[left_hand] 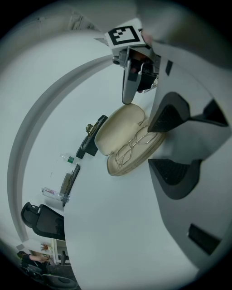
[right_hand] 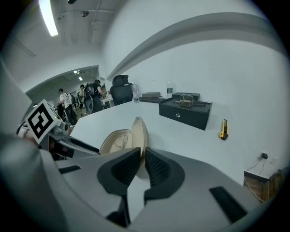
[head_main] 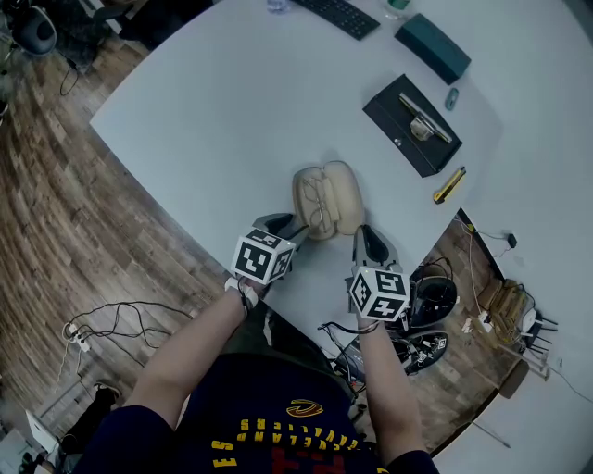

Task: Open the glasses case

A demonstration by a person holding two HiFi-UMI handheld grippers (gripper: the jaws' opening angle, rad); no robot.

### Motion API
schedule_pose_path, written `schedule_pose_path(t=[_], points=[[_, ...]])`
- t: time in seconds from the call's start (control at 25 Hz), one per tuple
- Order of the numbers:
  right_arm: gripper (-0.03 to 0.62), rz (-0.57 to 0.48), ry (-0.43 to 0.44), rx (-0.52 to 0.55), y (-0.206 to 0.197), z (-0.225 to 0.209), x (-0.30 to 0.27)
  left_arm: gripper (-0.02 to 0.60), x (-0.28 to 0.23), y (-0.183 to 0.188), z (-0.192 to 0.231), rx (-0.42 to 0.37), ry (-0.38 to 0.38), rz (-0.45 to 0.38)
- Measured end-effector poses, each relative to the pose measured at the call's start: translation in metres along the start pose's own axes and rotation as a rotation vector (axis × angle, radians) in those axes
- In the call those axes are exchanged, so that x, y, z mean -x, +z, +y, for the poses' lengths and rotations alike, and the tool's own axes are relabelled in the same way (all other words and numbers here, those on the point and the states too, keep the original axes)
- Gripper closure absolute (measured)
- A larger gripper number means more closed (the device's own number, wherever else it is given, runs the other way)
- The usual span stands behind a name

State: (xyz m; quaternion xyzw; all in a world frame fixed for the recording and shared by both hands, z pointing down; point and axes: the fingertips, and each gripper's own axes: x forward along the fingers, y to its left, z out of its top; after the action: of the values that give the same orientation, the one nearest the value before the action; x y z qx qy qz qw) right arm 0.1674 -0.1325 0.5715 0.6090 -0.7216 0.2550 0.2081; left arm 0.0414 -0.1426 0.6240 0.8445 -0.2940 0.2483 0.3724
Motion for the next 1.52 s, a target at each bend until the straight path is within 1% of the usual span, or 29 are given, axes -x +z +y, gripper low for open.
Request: schedule_pose_path(t=[0.36,0.84,1.08,1.52], points=[[0.548,0.018,-0.017,-0.036,-0.009,-0.012,-0.004,0.385,0.001,0.000,0.000,0.006,-0.001,-0.002],[0.549,0.040,-0.034,-0.035,-0.019,-0.019,-0.009,0.385,0.001,0.001,0.001,0.015,-0.003,-0.008],[0.549,0.037,-0.030,-0.032,-0.022,-0.019,-0.009,0.385,0.002,0.000,0.001,0.022,-0.007,-0.011],[0.549,0.041,-0.021,-0.075,-0.025,-0.023,-0.013,0.385,0.000,0.000,0.002,0.037,-0.012,-0.010]])
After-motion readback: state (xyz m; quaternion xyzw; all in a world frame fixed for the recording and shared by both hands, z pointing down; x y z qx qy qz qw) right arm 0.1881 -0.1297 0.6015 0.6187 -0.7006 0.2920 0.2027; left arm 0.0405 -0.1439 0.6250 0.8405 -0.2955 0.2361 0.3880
